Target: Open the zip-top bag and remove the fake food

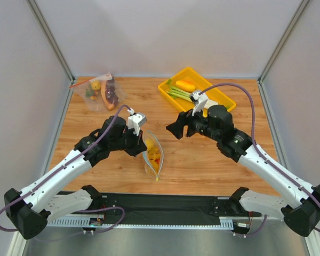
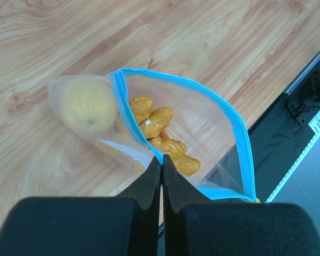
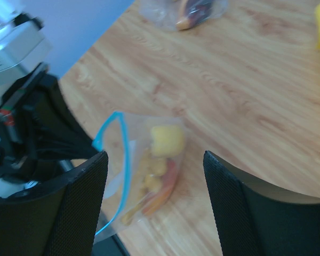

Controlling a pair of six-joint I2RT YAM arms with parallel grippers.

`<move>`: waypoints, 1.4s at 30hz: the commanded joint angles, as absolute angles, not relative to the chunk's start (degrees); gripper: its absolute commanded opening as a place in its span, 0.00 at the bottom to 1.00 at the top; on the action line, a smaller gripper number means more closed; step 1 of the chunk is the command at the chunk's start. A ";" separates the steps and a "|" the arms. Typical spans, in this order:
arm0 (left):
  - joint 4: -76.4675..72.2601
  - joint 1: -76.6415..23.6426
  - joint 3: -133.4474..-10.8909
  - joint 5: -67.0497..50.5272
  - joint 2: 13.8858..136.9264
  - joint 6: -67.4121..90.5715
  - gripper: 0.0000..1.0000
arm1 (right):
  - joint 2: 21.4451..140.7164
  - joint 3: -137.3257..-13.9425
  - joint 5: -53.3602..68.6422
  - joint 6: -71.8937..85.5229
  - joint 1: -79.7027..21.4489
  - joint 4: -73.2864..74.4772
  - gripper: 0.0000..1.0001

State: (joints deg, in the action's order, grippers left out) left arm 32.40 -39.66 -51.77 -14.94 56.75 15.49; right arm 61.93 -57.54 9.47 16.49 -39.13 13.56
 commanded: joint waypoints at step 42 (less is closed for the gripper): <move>31.46 -39.81 -52.82 -15.47 57.04 14.24 0.00 | 75.50 -49.31 17.58 34.62 -49.22 9.14 0.57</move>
State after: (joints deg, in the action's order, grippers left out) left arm 32.34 -39.66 -51.77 -14.92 57.39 15.44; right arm 77.78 -50.33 19.35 31.18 -50.30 12.36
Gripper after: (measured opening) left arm 0.007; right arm 0.571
